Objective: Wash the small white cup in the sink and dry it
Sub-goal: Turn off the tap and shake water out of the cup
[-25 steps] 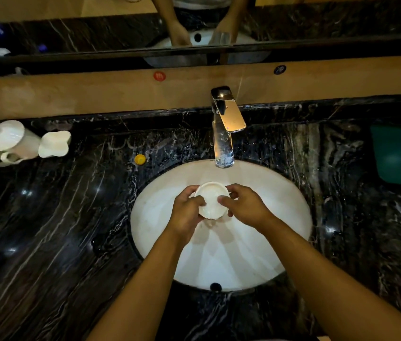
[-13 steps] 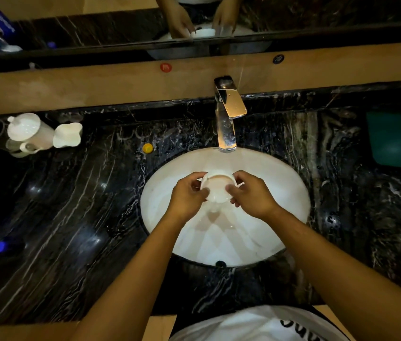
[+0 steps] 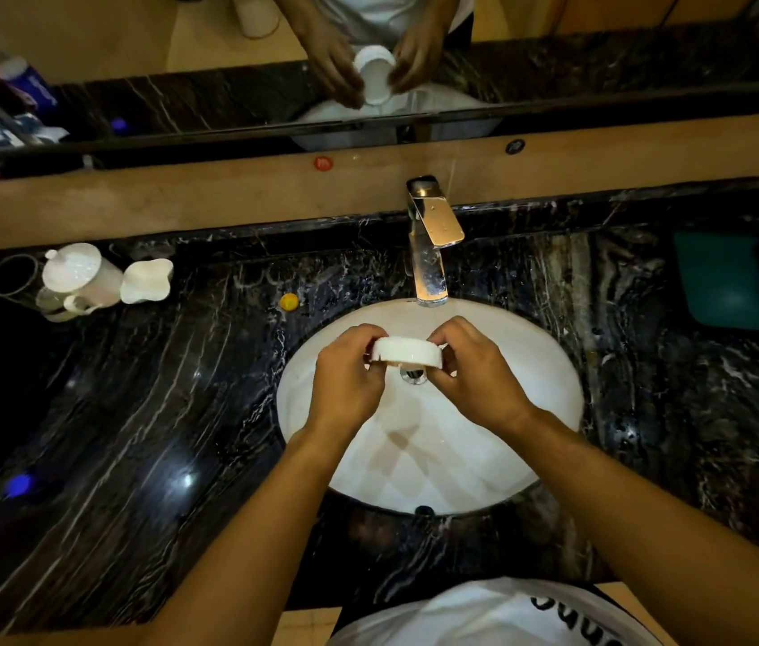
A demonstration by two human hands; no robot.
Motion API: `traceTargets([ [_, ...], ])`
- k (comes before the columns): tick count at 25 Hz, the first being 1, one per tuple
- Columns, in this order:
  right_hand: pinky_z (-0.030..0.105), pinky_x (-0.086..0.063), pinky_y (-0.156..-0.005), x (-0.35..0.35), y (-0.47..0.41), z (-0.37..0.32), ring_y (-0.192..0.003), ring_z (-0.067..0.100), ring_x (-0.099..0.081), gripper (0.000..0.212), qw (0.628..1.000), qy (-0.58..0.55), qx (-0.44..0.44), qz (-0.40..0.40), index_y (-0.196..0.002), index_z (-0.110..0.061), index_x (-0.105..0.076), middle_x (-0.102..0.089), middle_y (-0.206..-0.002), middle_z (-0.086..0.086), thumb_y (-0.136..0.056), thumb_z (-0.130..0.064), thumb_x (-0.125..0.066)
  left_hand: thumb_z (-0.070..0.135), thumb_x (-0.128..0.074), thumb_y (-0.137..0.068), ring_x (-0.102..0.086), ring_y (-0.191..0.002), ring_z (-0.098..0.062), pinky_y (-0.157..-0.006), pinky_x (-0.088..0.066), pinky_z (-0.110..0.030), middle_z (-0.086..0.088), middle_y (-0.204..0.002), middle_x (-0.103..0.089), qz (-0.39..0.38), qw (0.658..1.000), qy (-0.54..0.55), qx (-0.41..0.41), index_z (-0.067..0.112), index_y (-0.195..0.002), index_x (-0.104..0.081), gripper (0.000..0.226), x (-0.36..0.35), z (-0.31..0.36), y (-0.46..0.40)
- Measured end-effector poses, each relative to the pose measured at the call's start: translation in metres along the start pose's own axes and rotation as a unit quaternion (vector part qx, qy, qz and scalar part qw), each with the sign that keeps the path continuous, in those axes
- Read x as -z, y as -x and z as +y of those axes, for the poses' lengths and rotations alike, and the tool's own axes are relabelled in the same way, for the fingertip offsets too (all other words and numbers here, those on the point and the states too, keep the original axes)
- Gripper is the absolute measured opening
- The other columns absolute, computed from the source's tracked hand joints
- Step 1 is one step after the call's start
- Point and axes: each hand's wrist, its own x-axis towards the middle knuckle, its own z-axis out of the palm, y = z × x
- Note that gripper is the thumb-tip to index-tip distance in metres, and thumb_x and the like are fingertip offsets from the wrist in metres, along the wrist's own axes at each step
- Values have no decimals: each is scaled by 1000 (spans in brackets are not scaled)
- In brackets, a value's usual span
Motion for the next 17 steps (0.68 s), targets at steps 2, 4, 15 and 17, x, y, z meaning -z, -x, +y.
traceTargets([
  [2, 44, -53, -63, -1, 3, -4, -76, 21, -56, 23, 999, 22, 38, 13, -94, -12, -57, -56, -100, 5, -83, -8, -76, -12, -68, -77, -64, -86, -20, -72, -46, -20, -6, -96, -74, 44, 997, -28, -49, 8, -98, -72, 30, -1, 1, 3],
  [4, 45, -53, -60, -1, 6, -7, -75, 23, -55, 25, 998, 41, 46, 34, -94, -11, -56, -55, -100, 7, -81, -7, -77, -17, -67, -73, -62, -86, -18, -72, -47, -23, -8, -96, -74, 70, 995, -24, -69, 5, -98, -72, 34, -3, 3, 4],
  [15, 29, -56, -62, 45, 26, 19, -67, 16, -67, 9, 973, -101, -164, 126, -96, -17, -63, -69, -88, 1, -89, -13, -68, 22, -57, -101, -65, -91, -4, -71, -51, -11, 8, -103, -70, -43, 979, 185, 73, 23, -116, -67, 18, -51, 61, -4],
  [17, 37, -61, -64, 54, 28, 30, -66, 16, -71, 12, 966, -139, -196, 96, -107, -18, -64, -72, -92, 2, -95, -18, -63, 29, -56, -101, -64, -86, -9, -66, -53, -17, 6, -95, -67, -60, 973, 195, 112, 20, -110, -61, 14, -68, 79, -3],
])
